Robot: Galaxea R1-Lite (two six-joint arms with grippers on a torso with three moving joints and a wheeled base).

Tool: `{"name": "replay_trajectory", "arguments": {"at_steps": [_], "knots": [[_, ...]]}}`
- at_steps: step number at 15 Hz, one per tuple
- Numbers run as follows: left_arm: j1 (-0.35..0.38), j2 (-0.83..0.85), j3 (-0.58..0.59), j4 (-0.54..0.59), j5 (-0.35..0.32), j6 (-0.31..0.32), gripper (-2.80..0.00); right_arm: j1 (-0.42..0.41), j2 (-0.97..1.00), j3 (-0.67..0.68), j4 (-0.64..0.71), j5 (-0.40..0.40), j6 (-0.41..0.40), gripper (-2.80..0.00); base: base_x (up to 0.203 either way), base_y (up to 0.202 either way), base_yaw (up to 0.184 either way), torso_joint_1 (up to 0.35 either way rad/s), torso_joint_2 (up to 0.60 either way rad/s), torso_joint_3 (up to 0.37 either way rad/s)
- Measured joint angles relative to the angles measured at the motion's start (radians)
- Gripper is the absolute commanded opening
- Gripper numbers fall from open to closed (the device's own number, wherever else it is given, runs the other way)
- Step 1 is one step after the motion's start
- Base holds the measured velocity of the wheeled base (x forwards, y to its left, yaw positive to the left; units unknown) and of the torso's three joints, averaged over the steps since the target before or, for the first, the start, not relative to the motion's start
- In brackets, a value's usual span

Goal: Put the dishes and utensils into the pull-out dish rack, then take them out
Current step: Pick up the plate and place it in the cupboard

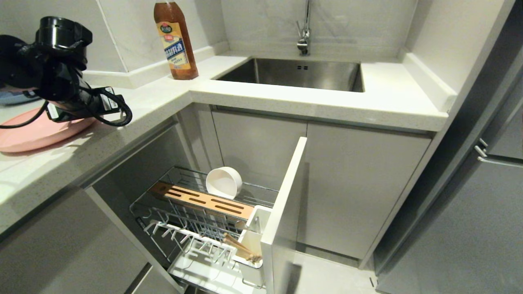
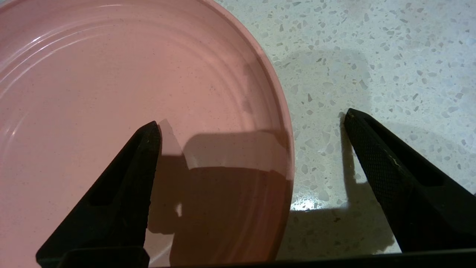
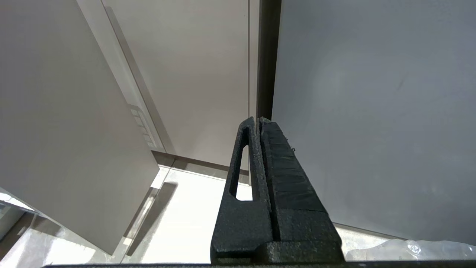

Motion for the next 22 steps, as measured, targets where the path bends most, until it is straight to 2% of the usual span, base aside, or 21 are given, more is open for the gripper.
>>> {"name": "replay_trajectory", "arguments": {"at_steps": [1, 2, 14, 19, 22], "knots": [[0.001, 0.0, 0.0, 0.0, 0.0, 0.0, 0.0, 0.0, 0.0, 0.0, 0.0, 0.0, 0.0, -2.8, 0.0, 0.0, 0.0, 0.0, 0.0, 0.0], [0.001, 0.0, 0.0, 0.0, 0.0, 0.0, -2.8, 0.0, 0.0, 0.0, 0.0, 0.0, 0.0, -2.8, 0.0, 0.0, 0.0, 0.0, 0.0, 0.0], [-0.009, -0.019, 0.002, 0.0, 0.001, 0.002, -2.8, 0.0, 0.0, 0.0, 0.0, 0.0, 0.0, -2.8, 0.0, 0.0, 0.0, 0.0, 0.0, 0.0], [-0.023, -0.094, 0.002, 0.001, 0.001, 0.001, -2.8, -0.001, 0.0, 0.0, 0.0, 0.0, 0.0, -2.8, 0.0, 0.0, 0.0, 0.0, 0.0, 0.0], [-0.064, -0.18, 0.0, 0.013, 0.005, 0.003, -2.8, 0.0, 0.0, 0.0, 0.0, 0.0, 0.0, -2.8, 0.0, 0.0, 0.0, 0.0, 0.0, 0.0]]}}
